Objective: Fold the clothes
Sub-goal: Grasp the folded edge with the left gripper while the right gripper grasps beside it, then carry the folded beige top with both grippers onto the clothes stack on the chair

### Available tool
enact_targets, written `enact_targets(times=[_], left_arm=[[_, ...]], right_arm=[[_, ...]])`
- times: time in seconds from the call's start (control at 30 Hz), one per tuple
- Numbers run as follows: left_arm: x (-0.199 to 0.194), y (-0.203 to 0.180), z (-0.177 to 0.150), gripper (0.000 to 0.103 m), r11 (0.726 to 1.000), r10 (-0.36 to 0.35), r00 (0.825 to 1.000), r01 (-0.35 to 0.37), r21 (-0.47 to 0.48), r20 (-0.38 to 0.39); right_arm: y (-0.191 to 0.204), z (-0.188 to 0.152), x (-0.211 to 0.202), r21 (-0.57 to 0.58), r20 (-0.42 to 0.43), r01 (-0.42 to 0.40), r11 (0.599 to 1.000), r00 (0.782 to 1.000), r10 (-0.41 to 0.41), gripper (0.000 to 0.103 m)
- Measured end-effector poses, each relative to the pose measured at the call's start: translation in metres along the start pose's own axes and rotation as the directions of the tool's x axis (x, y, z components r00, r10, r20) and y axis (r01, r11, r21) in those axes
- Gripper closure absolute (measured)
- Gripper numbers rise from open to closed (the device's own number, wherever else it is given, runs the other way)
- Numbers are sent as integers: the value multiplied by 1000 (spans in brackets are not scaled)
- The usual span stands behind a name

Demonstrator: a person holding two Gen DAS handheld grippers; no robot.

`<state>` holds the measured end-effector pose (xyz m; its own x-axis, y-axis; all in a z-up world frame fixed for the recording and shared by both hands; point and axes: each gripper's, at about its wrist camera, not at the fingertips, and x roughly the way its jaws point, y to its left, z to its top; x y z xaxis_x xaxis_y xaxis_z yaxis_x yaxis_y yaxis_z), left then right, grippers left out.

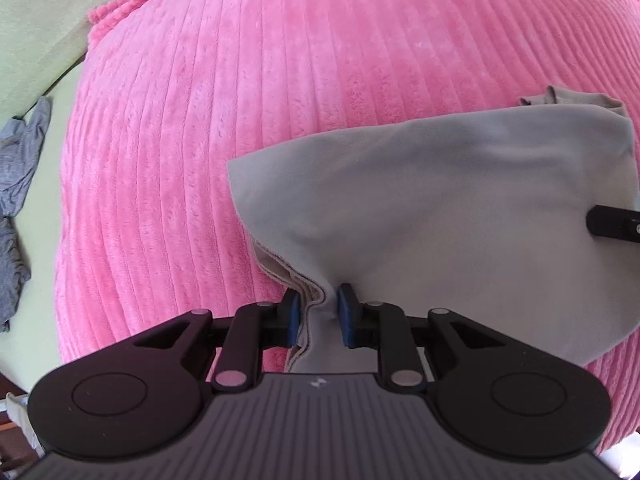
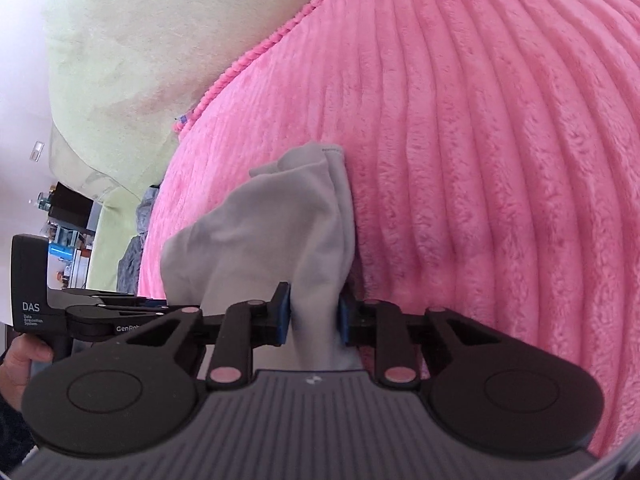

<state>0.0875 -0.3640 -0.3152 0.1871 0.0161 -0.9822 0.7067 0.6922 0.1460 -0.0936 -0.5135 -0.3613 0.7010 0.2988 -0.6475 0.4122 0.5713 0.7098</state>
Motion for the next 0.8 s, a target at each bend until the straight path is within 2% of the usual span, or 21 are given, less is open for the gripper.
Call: enact_targets(times=[0.13, 0.27, 0.4, 0.6, 0.7, 0.73, 0.8], left_arm=[[-1, -2, -1, 83, 1000, -8, 1000, 8, 9, 16], [-2, 3, -10, 85, 1000, -17, 999, 17, 16, 27], [-3, 6, -14, 92, 999, -33, 998, 31, 35, 46], [-14, 10, -28, 97, 995, -46, 993, 36, 92, 107], [-33, 3, -29, 97, 984, -76, 989, 54, 167, 125], [-40, 12, -37, 97, 982, -80, 989, 57, 179, 127], [-52, -2, -37, 97, 968, -111, 985, 76, 241, 135]], right_arm=[[7, -3, 0, -12, 14, 28, 1000, 1000, -28, 89], [15, -7, 1, -13, 33, 70, 997, 997, -69, 90], [25, -11, 0, -28, 52, 116, 993, 992, -114, 91], [52, -22, -10, -74, 122, 232, 970, 967, -222, 93], [62, -38, -30, -23, 153, 265, 964, 954, -259, 93], [63, -45, -38, 10, 161, 270, 963, 950, -268, 93], [62, -58, -54, 70, 178, 283, 957, 940, -291, 93]])
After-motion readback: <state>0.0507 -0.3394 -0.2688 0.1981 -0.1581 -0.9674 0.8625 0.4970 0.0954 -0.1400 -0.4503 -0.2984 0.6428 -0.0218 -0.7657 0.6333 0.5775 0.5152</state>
